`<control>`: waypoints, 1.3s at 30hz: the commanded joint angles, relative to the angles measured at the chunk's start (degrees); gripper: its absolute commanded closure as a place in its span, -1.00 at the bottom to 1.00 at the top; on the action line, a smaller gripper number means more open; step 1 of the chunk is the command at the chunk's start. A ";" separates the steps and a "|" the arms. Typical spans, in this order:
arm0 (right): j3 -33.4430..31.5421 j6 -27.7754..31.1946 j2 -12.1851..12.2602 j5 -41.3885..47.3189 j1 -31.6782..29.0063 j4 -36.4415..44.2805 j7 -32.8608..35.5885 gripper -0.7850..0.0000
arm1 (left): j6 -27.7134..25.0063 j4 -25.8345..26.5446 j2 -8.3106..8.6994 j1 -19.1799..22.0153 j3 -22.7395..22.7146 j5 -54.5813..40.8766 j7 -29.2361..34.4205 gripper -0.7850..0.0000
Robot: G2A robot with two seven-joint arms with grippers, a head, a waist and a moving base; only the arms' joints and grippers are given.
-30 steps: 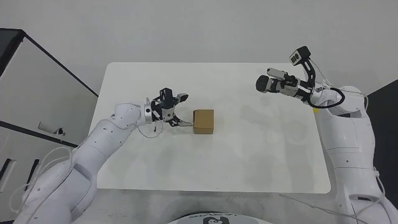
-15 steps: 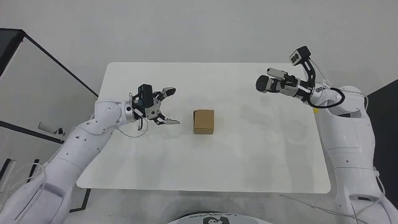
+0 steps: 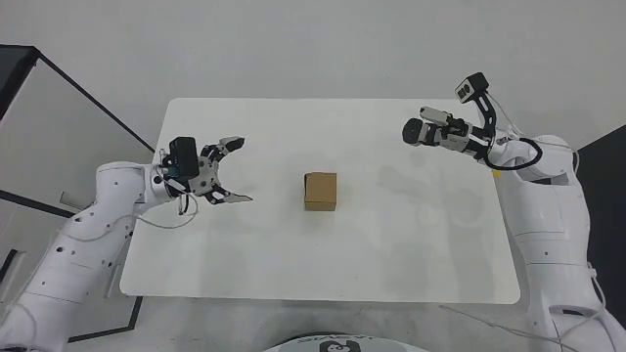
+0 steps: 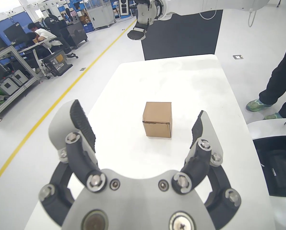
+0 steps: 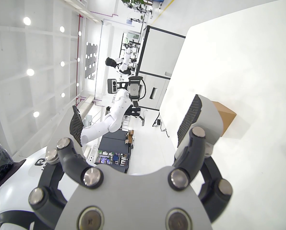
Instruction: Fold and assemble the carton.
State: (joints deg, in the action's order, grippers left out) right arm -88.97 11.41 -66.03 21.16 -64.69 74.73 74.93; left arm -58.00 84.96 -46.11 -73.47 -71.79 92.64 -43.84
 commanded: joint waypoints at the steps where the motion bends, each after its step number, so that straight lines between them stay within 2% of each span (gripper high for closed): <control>1: 0.00 0.00 0.00 0.00 0.00 0.00 0.00 -1.00 | 0.00 1.08 0.51 -1.62 -1.45 -0.75 0.77 -1.00; 5: 0.00 0.00 0.00 0.00 0.00 0.00 0.00 -1.00 | 0.00 2.74 1.20 -3.89 -3.30 -2.03 1.25 -1.00; 39: 0.00 0.00 0.00 0.00 0.00 0.00 0.00 -1.00 | 0.00 2.74 1.20 -3.89 -3.30 -2.03 1.25 -1.00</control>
State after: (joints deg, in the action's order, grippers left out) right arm -88.97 11.41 -66.03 21.16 -64.69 74.73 74.93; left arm -58.00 87.69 -44.91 -77.35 -75.09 90.61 -42.59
